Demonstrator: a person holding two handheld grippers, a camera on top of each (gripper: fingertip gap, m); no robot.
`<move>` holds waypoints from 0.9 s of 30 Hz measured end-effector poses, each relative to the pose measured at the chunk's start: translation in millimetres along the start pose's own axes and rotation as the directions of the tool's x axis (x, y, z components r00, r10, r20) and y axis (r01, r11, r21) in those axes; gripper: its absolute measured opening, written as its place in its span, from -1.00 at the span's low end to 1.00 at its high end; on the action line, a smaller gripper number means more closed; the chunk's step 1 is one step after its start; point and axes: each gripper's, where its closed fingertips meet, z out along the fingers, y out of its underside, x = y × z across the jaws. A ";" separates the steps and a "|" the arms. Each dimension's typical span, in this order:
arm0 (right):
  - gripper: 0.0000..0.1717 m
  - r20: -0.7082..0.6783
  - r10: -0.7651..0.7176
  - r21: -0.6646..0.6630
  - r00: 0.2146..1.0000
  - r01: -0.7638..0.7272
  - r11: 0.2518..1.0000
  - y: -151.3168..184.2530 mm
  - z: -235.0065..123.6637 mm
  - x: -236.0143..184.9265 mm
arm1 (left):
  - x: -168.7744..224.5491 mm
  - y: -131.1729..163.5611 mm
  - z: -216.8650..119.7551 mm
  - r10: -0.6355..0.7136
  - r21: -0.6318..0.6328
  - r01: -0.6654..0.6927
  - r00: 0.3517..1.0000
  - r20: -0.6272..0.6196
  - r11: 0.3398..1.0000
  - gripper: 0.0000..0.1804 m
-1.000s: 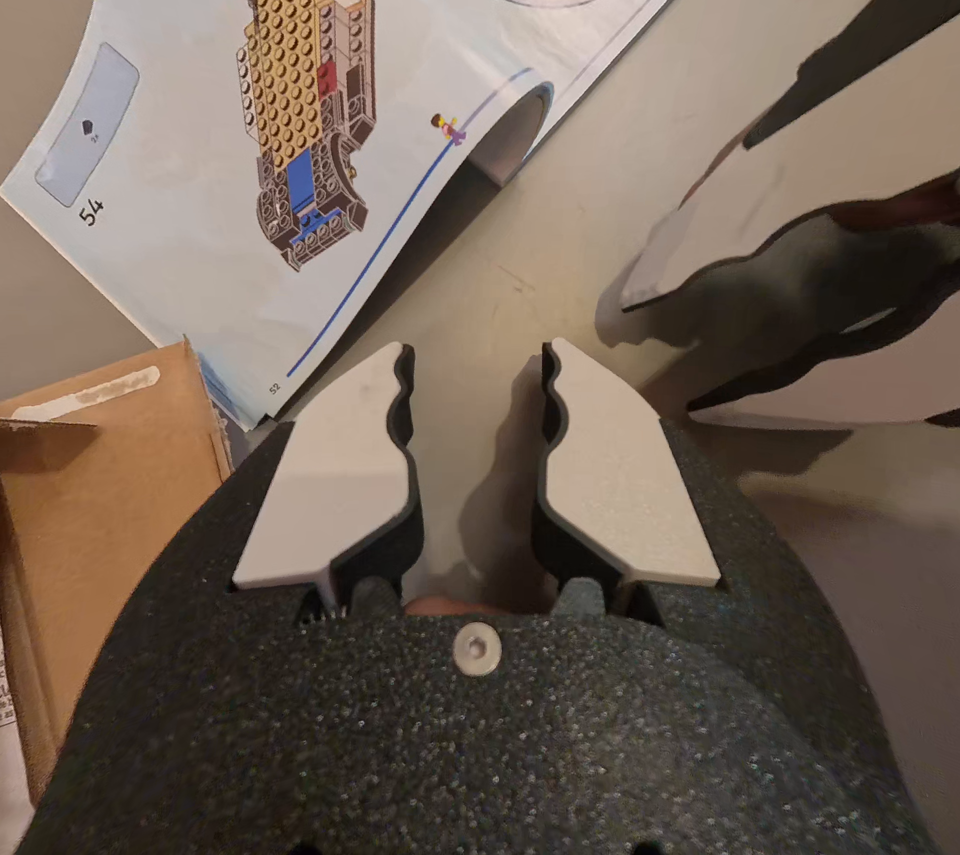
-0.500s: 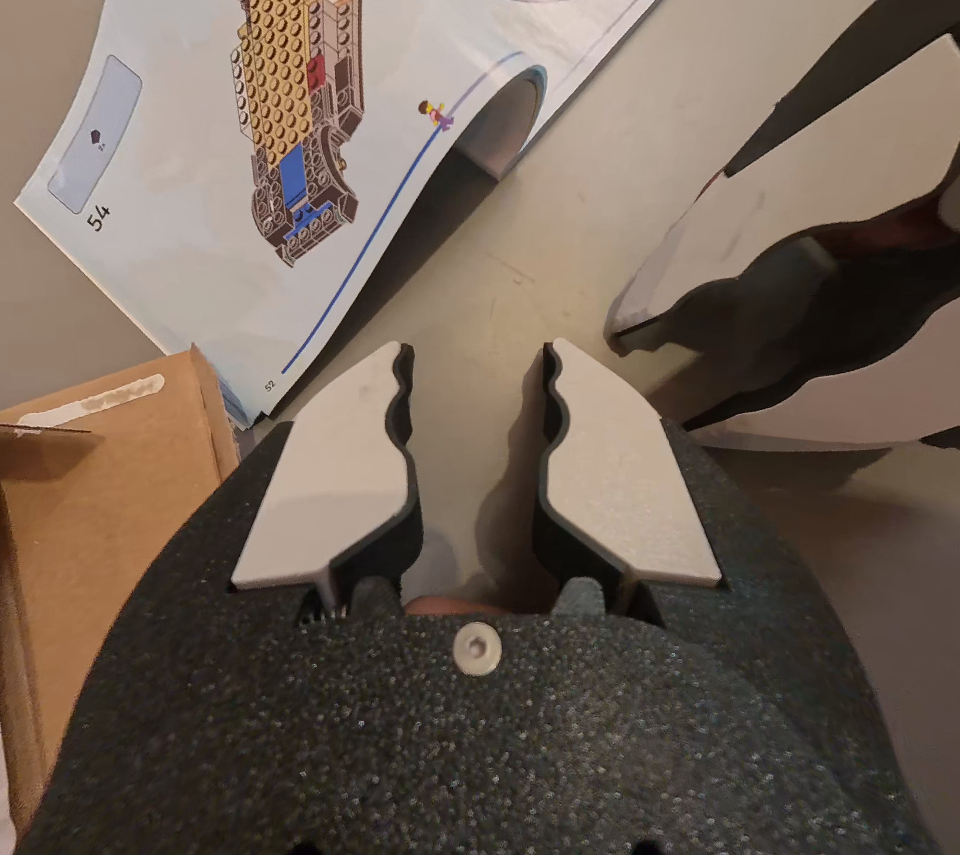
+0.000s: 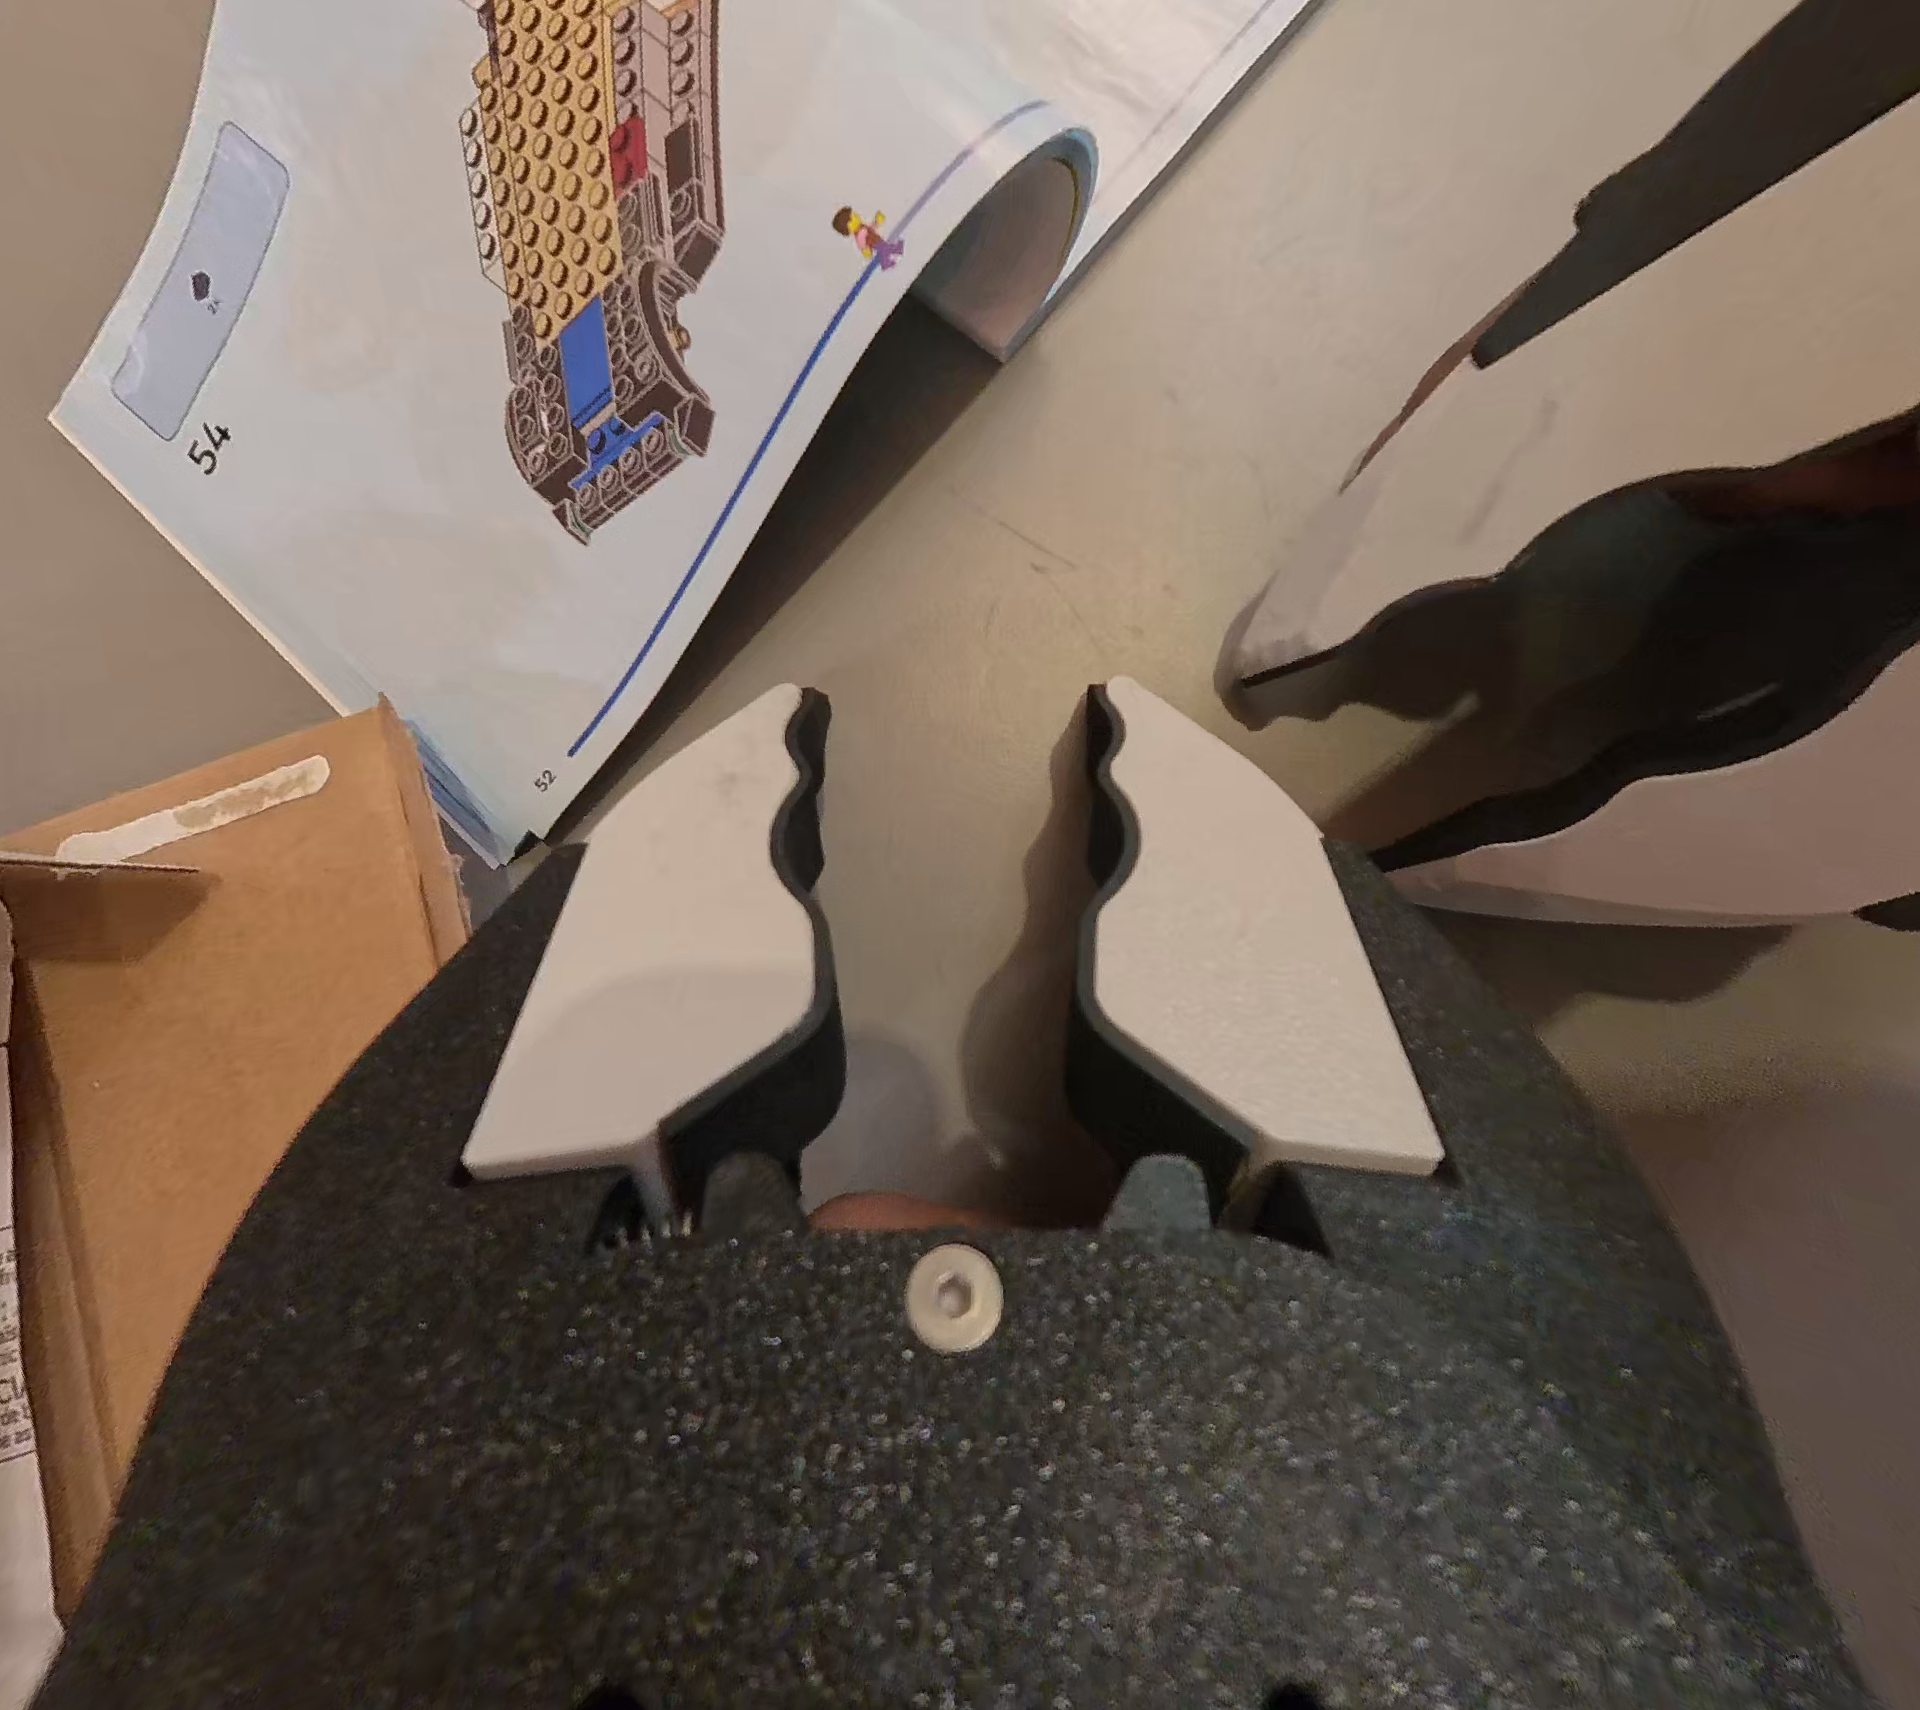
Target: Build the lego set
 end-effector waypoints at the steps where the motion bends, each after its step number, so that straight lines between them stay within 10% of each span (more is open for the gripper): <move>1: -0.58 -0.002 -0.002 0.000 1.000 0.002 1.000 0.0 0.0 0.0 | -0.1 -0.3 0.2 0.000 0.001 0.000 1.000 0.001 1.000 -0.46; 17: -0.59 -0.134 -0.101 0.055 0.986 0.109 0.993 -2.2 -12.4 -6.8 | 2.3 -11.2 7.3 0.045 0.037 -0.047 0.997 0.063 0.998 -0.55; 27: -0.57 -0.129 -0.066 0.059 0.990 0.074 0.996 66.9 -122.9 -23.2 | 22.9 -5.8 0.9 0.052 0.041 -0.056 0.995 0.084 0.998 -0.49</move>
